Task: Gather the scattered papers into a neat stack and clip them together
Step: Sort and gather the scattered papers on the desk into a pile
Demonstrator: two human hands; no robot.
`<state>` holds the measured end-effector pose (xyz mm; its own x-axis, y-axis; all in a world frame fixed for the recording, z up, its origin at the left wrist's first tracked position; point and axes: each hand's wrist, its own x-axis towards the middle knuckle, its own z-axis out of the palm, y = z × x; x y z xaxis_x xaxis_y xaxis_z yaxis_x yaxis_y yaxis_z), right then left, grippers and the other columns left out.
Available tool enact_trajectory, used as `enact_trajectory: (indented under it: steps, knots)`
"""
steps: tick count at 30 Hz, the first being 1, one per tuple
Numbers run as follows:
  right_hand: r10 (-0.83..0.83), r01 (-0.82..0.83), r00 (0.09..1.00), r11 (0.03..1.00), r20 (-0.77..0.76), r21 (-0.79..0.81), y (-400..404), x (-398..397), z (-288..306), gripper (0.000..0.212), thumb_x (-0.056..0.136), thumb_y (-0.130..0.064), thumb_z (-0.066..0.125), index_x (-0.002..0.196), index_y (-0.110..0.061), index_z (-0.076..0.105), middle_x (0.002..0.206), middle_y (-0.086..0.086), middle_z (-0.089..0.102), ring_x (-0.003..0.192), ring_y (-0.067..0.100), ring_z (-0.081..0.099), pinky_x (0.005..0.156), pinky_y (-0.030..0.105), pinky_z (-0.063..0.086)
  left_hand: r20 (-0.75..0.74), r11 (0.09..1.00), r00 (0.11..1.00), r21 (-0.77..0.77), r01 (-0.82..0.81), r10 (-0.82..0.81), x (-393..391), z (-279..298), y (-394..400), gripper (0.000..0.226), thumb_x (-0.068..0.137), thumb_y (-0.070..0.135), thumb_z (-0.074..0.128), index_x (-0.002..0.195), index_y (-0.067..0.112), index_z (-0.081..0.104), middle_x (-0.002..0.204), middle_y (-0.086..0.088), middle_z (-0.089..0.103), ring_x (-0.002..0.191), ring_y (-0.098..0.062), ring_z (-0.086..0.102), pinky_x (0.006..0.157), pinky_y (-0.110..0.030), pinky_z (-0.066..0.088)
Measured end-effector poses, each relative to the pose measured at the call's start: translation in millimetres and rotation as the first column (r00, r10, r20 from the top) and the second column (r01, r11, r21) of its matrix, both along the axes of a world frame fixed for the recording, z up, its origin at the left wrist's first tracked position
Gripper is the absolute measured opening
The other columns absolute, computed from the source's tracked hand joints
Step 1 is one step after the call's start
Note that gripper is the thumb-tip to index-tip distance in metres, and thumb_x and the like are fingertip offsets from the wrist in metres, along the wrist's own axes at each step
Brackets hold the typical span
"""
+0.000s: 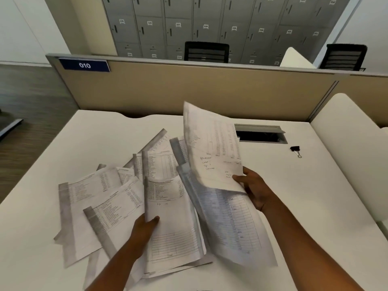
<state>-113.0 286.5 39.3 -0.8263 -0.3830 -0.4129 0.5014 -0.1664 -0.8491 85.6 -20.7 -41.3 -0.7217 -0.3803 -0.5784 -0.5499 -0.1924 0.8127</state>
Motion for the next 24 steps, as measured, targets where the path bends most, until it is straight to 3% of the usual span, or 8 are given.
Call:
enact_trajectory:
  steps: [6, 11, 14, 18, 24]
  knots:
    - [-0.03, 0.033, 0.999, 0.99, 0.022, -0.136, -11, -12, 18, 0.053, 0.086, -0.003, 0.063, 0.138, -0.006, 0.058, 0.133, 0.019, 0.066, 0.111, 0.034, 0.067, 0.089, 0.042, 0.06, 0.0, 0.999, 1.0, 0.026, -0.028, 0.028, -2, -4, 0, 0.031, 0.096, 0.02, 0.061, 0.126, 0.023, 0.057, 0.115, -0.004, 0.069, 0.101, -0.025, 0.068, 0.082, -0.042, 0.059]
    - [-0.079, 0.088, 0.994, 0.988, 0.072, -0.13, -20, -13, 14, 0.05, 0.092, 0.001, 0.056, 0.141, -0.006, 0.055, 0.137, 0.02, 0.063, 0.11, 0.036, 0.065, 0.088, 0.043, 0.057, 0.002, 0.999, 0.999, 0.039, -0.035, 0.035, 0, -5, 0, 0.033, 0.097, 0.022, 0.06, 0.129, 0.019, 0.055, 0.116, -0.007, 0.069, 0.103, -0.03, 0.068, 0.092, -0.053, 0.055]
    - [-0.119, 0.137, 0.983, 0.982, 0.138, -0.127, -22, -10, 6, 0.043, 0.094, -0.001, 0.054, 0.136, -0.008, 0.061, 0.137, 0.019, 0.064, 0.106, 0.035, 0.067, 0.088, 0.044, 0.055, -0.003, 1.0, 1.0, 0.019, -0.022, 0.022, 0, -5, 0, 0.042, 0.094, 0.014, 0.063, 0.135, 0.016, 0.052, 0.121, -0.008, 0.066, 0.109, -0.029, 0.064, 0.097, -0.053, 0.052]
    - [-0.15, 0.176, 0.973, 0.974, 0.175, -0.143, -23, -9, 4, 0.042, 0.094, -0.001, 0.055, 0.135, -0.009, 0.062, 0.136, 0.018, 0.065, 0.111, 0.035, 0.066, 0.098, 0.047, 0.052, 0.012, 1.0, 1.0, -0.006, 0.0, 0.0, 2, -6, -1, 0.045, 0.095, 0.008, 0.06, 0.138, 0.012, 0.049, 0.126, -0.011, 0.063, 0.115, -0.031, 0.061, 0.101, -0.054, 0.048]
    - [-0.118, 0.148, 0.98, 0.971, 0.161, -0.187, -28, -8, 26, 0.048, 0.09, -0.006, 0.06, 0.138, -0.009, 0.06, 0.131, 0.015, 0.069, 0.107, 0.031, 0.071, 0.091, 0.044, 0.059, 0.034, 0.998, 0.999, -0.048, -0.033, 0.034, 0, -4, 3, 0.045, 0.094, 0.008, 0.059, 0.137, 0.014, 0.048, 0.128, -0.009, 0.061, 0.115, -0.03, 0.059, 0.101, -0.052, 0.049]
